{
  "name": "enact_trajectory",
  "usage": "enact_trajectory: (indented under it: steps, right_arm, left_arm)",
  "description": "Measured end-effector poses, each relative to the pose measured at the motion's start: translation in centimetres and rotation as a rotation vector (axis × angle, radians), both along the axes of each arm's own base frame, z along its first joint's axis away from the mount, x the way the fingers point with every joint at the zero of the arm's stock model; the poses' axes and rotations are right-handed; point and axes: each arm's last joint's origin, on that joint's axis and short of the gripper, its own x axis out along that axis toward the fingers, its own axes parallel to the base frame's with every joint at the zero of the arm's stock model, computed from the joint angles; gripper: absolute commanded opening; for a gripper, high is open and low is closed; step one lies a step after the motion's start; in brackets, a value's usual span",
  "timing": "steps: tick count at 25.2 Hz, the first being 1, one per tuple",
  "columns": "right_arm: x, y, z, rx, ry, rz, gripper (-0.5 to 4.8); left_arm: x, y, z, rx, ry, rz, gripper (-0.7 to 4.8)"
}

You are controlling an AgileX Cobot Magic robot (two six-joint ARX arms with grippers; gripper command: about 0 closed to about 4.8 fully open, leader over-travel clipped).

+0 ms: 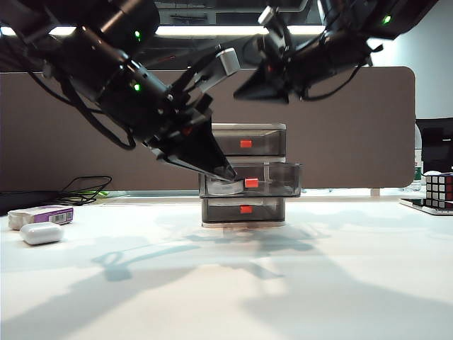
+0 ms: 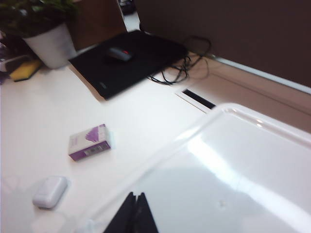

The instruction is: Open the second layer of the drawer on the table, pick up the transparent tape on the table and put it in, and finally close the drawer.

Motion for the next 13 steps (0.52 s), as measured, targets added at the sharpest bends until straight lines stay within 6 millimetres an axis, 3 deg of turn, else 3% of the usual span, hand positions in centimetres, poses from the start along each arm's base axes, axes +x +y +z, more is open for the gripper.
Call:
enact_trajectory:
  steps: [3, 13]
  right_arm:
    - [0.7, 0.2, -1.2, -0.024, 0.041, -0.025, -0.05]
    - [0.7, 0.3, -2.1, -0.081, 0.083, -0.07, -0.05]
  left_arm:
    - [0.4, -0.3, -0.5, -0.009, -0.009, 0.002, -0.06]
    - [1.3, -0.7, -0.7, -0.031, -0.095, 0.06, -0.06]
